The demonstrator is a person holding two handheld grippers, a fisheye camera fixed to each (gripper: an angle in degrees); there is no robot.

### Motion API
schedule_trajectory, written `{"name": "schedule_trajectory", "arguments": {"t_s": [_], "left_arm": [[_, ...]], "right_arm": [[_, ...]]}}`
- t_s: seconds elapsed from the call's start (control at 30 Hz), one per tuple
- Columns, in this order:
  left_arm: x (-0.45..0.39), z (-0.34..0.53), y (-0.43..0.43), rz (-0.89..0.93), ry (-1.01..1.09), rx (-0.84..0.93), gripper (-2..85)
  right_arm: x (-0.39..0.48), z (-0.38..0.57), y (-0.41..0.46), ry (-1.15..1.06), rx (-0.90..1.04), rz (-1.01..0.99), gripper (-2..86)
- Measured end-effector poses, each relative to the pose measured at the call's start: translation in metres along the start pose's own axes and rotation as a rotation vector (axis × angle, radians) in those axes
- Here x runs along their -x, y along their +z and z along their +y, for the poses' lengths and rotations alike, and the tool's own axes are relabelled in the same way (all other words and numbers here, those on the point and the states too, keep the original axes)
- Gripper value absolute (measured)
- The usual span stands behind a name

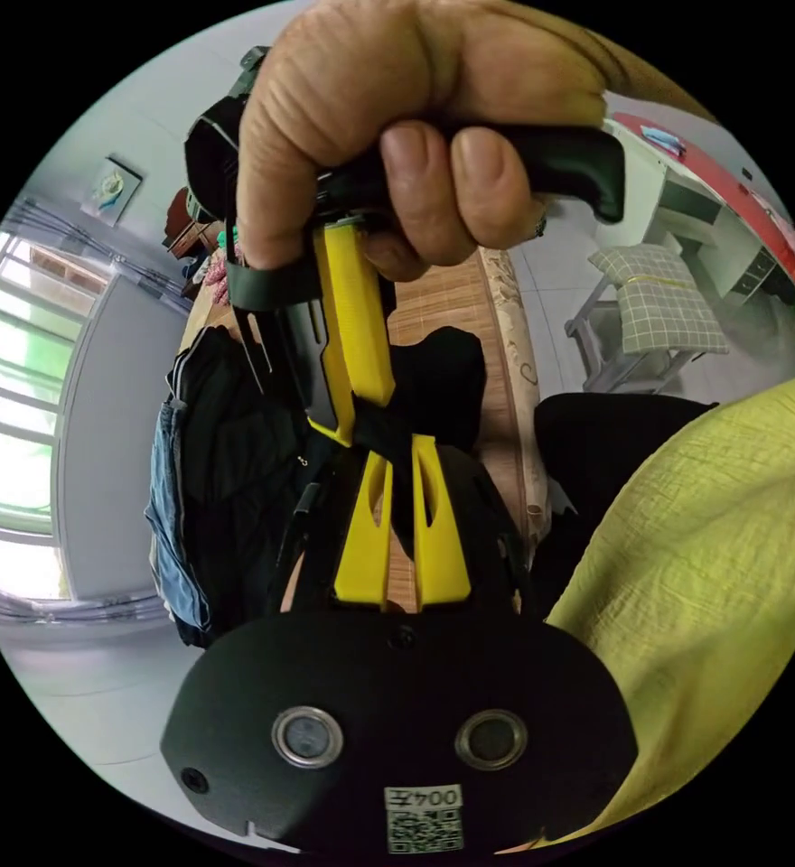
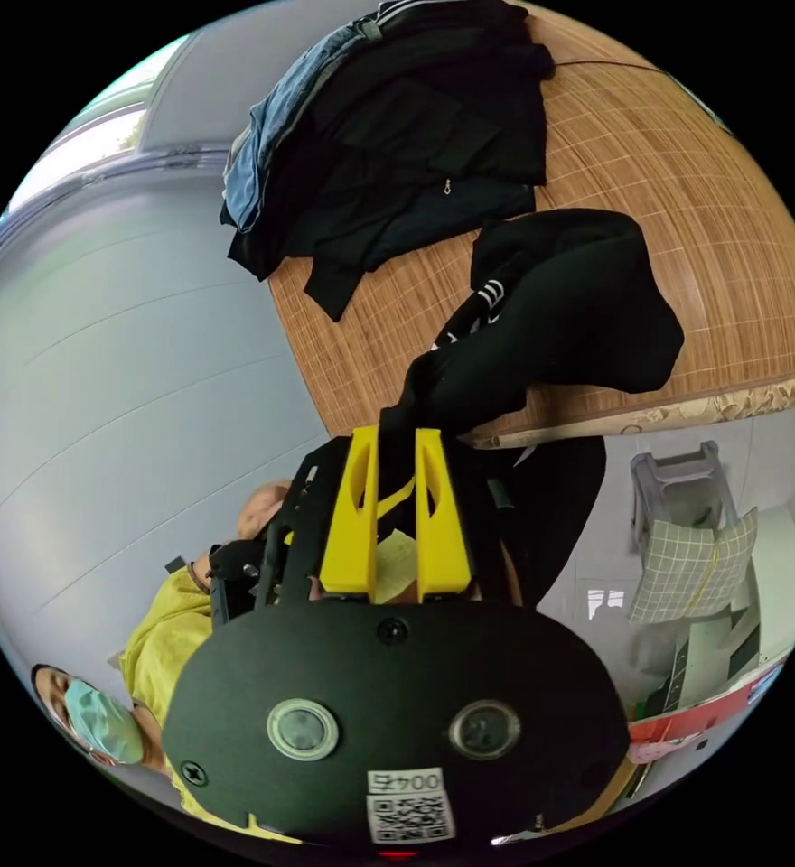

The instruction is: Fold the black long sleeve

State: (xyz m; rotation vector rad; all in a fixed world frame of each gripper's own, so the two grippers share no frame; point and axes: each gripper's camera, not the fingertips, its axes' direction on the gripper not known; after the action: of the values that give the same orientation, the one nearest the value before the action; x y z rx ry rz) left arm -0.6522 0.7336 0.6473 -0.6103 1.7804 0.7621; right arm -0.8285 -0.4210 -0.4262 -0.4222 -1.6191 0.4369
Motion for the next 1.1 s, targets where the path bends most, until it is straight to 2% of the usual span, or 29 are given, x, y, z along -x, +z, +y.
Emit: {"name": "schedule_trajectory", "arguments": {"t_s": [0.2,0.27,0.3,0.37,0.47,0.57,0.67,0.77,0.9,1.1], "left_arm": [[0.024,0.002,0.005,-0.008,-0.094,-0.044,5.3],[0.039,0.012,0.004,0.017,-0.175,-0.124,6.5],[0.043,0.016,0.004,0.058,-0.182,-0.160,6.9],[0.064,0.034,0.009,0.286,-0.204,-0.258,9.7],[0.096,0.066,0.042,0.568,-0.287,-0.286,12.8],[0.124,0.111,0.083,0.696,-0.404,-0.276,13.9],[0.143,0.154,0.111,0.678,-0.476,-0.263,13.7],[0.154,0.182,0.130,0.638,-0.505,-0.228,13.4],[0.163,0.192,0.145,0.609,-0.514,-0.207,13.1],[0.180,0.178,0.155,0.521,-0.539,-0.249,10.9]], "right_arm": [[-0.001,0.040,-0.024,-0.083,-0.151,-0.070,5.6],[-0.004,0.060,-0.041,-0.152,-0.211,-0.144,5.3],[-0.005,0.065,-0.046,-0.172,-0.228,-0.161,5.2],[-0.011,0.088,-0.068,-0.276,-0.282,-0.208,5.1],[-0.026,0.123,-0.101,-0.407,-0.351,-0.337,5.1],[-0.036,0.164,-0.138,-0.599,-0.420,-0.490,5.1],[-0.027,0.206,-0.168,-0.857,-0.386,-0.596,5.1],[-0.005,0.241,-0.189,-1.032,-0.317,-0.588,5.2],[0.016,0.268,-0.209,-1.116,-0.286,-0.554,5.3],[0.022,0.290,-0.227,-1.195,-0.327,-0.709,5.2]]}}
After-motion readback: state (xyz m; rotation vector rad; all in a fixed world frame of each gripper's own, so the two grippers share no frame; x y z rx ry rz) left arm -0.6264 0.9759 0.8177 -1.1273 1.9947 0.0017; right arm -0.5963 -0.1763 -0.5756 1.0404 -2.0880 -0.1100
